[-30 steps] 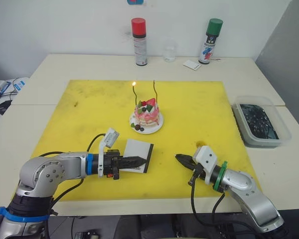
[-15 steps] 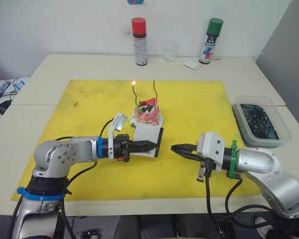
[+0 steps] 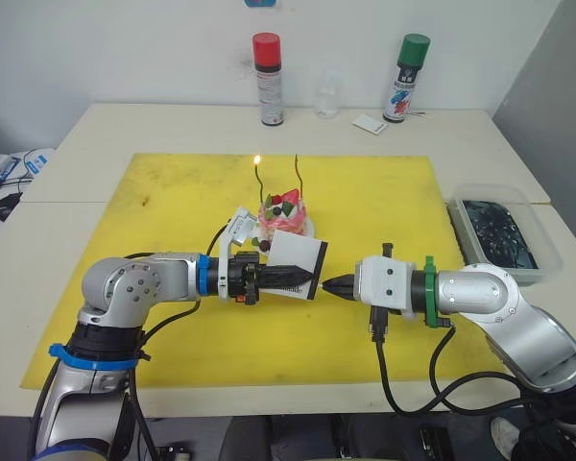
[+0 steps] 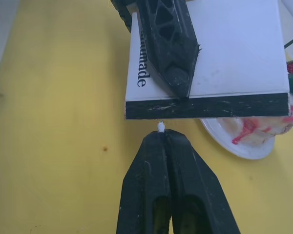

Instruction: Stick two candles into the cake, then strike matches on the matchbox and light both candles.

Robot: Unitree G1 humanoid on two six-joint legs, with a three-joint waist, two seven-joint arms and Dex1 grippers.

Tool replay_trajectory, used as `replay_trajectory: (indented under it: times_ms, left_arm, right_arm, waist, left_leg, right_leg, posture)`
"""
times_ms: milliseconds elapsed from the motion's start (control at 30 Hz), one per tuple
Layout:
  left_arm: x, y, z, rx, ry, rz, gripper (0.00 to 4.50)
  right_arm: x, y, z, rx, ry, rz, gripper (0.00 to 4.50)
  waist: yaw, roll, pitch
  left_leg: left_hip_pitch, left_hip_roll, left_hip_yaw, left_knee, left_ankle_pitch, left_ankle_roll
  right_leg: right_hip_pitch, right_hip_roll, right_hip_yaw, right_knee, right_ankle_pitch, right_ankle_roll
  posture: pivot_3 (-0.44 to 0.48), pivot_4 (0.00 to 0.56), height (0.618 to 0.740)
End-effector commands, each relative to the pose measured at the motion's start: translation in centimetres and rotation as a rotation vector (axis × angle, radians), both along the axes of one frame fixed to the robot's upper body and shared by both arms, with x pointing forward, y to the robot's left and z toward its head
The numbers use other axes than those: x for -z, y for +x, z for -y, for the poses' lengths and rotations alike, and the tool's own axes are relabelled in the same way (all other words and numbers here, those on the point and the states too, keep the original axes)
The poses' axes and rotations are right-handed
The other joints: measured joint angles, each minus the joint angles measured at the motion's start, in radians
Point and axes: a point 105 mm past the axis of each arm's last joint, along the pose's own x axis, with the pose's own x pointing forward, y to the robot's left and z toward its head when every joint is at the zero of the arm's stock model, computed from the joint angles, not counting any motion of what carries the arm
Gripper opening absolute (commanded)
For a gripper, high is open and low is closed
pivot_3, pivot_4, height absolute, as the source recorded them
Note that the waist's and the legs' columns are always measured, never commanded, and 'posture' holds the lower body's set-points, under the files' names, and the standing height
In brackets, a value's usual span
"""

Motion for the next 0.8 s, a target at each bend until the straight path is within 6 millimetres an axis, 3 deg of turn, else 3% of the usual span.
replay_trajectory:
  times_ms: [33, 400, 800]
  left_arm:
    - [-0.6, -0.2, 0.0, 0.012, -0.007, 0.030, 0.00]
    - [0.1, -0.3, -0.4, -0.004, 0.011, 0.030, 0.00]
    - [0.1, -0.5, -0.3, 0.008, 0.006, 0.021, 0.00]
  right_arm:
    - [-0.8, -0.3, -0.4, -0.040, 0.007, 0.046, 0.03]
    - [-1.6, -2.1, -0.6, -0.127, 0.016, 0.007, 0.03]
    - [-0.7, -1.4, -1.4, -0.097, 0.019, 0.024, 0.03]
  waist:
    - [0.000, 0.000, 0.000]
    - [0.000, 0.000, 0.000]
    - [0.000, 0.000, 0.000]
  left_leg:
    - [0.000, 0.000, 0.000, 0.000, 0.000, 0.000]
    - [0.000, 0.000, 0.000, 0.000, 0.000, 0.000]
    - [0.000, 0.000, 0.000, 0.000, 0.000, 0.000]
  right_leg:
    - [0.000, 0.000, 0.000, 0.000, 0.000, 0.000]
    - [0.000, 0.000, 0.000, 0.000, 0.000, 0.000]
    - [0.000, 0.000, 0.000, 0.000, 0.000, 0.000]
  posture:
    - [0.000, 0.150, 0.740]
    - [0.000, 0.150, 0.740]
    - [0.000, 0.150, 0.740]
